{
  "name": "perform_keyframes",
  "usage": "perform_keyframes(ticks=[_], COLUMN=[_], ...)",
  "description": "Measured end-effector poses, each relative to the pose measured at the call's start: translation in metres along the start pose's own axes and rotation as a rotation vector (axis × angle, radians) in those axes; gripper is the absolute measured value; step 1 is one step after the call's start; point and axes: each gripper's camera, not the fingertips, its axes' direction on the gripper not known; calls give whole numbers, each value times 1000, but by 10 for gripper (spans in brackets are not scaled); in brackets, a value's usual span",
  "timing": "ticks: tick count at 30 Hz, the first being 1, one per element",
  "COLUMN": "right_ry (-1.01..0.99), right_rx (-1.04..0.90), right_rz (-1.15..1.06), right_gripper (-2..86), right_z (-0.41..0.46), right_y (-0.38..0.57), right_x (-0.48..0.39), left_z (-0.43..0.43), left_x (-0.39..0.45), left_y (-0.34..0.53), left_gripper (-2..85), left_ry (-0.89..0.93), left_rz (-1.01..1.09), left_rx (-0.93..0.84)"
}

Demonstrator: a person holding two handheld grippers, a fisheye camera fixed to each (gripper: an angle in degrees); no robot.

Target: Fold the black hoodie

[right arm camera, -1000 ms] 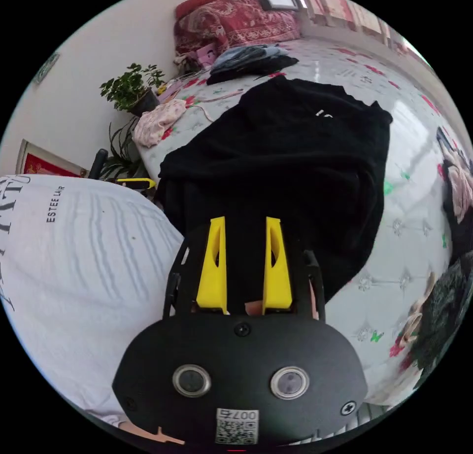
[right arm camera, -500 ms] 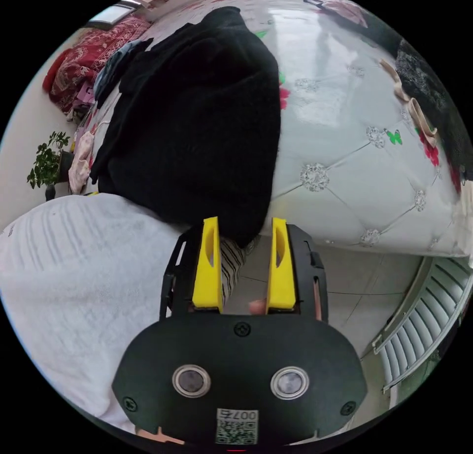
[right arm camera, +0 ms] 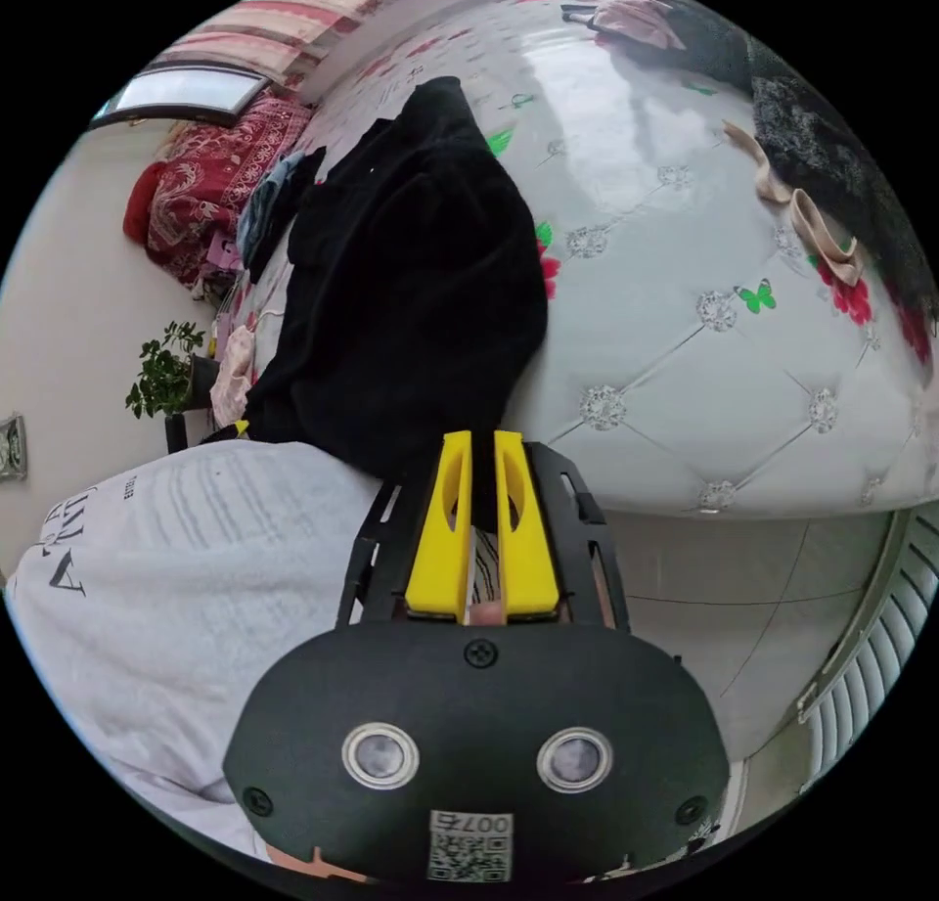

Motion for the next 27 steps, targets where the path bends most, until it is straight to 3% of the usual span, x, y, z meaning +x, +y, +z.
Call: perform_keyframes(ticks=[2,13,20,27], right_ry=[93,44,82,90], right_rx=[65,158,46,4], right_rz=[-47,-290,-265,-400], right_gripper=[56,35,18,2], right_z=[-10,0,59,59], right_y=[-7,-108,-161,-138], right_x=[-11,-62,-46,-49], left_z=[10,4,4,12], left_x=[-1,5,13,10], left_y=[2,12,15,17], left_gripper=[-6,-5,-6,-5], left_ry=[-47,-112,-136,-138], left_rz=[-18,-77,-109,-142], left_rx=[-37,2,21,18])
